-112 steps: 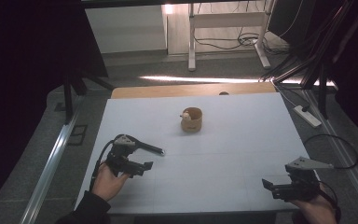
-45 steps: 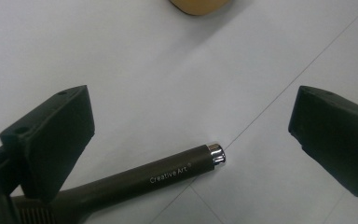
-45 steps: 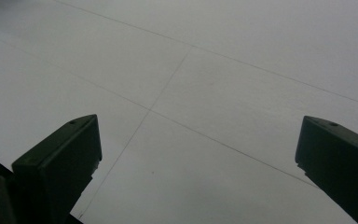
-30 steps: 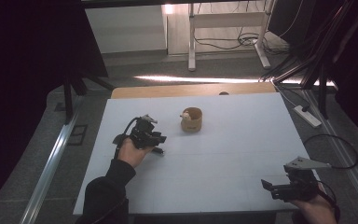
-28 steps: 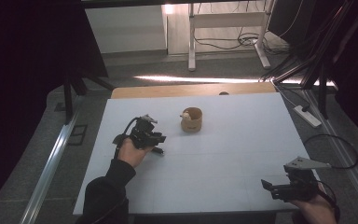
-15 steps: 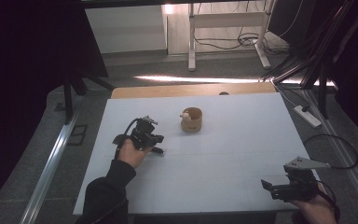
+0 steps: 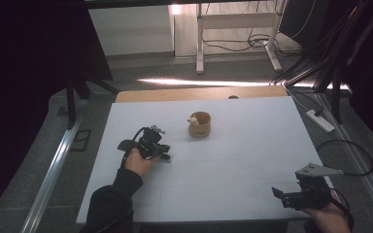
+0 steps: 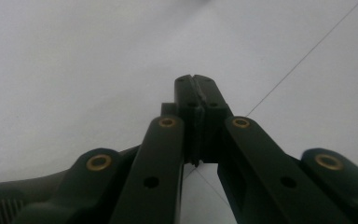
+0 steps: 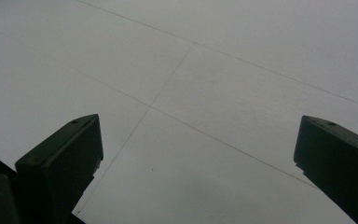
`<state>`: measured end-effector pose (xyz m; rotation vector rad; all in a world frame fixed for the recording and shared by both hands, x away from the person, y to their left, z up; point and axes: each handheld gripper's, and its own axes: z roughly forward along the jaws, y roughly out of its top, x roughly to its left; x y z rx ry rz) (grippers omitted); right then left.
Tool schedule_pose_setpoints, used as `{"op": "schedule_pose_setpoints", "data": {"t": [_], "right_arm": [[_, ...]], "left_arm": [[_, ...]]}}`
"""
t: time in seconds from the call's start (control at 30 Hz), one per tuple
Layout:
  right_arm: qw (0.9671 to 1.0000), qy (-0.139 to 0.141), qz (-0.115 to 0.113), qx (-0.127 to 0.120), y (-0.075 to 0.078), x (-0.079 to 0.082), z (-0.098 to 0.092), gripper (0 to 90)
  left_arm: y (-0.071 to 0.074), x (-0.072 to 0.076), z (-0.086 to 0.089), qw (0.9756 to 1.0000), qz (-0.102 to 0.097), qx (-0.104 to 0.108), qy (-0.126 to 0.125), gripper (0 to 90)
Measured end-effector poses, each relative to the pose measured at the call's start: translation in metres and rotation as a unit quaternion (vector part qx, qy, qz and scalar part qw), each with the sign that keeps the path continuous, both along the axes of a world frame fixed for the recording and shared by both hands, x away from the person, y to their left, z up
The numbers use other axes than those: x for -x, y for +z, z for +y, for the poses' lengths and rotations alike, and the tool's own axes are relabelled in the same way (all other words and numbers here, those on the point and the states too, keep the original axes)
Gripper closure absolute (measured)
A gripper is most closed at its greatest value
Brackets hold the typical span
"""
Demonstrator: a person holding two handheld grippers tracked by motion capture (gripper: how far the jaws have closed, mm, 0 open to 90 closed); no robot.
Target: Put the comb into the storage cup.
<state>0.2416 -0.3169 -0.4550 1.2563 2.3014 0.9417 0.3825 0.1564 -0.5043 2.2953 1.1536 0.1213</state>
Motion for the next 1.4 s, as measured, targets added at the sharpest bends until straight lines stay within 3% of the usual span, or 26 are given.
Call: {"op": "schedule_pose_setpoints", "data": {"t": [0.4, 0.67, 0.9, 1.4], "right_arm": [[1.0000, 0.002, 0.000, 0.004, 0.000, 0.000, 0.001, 1.7], [1.0000, 0.002, -0.001, 0.005, 0.000, 0.001, 0.001, 1.7], [1.0000, 0.002, -0.001, 0.007, 0.000, 0.001, 0.002, 1.7], [1.0000, 0.002, -0.002, 0.007, 0.000, 0.001, 0.002, 1.8]], "left_arm": [[-0.010, 0.000, -0.004, 0.9996, 0.019, -0.017, -0.008, 88.1], [-0.011, 0.009, 0.000, 0.9989, 0.036, -0.021, -0.019, 88.1], [-0.012, 0.017, 0.006, 0.9972, 0.051, -0.042, -0.036, 88.0], [-0.011, 0.027, 0.028, 0.9966, 0.066, -0.044, -0.022, 86.8]]}}
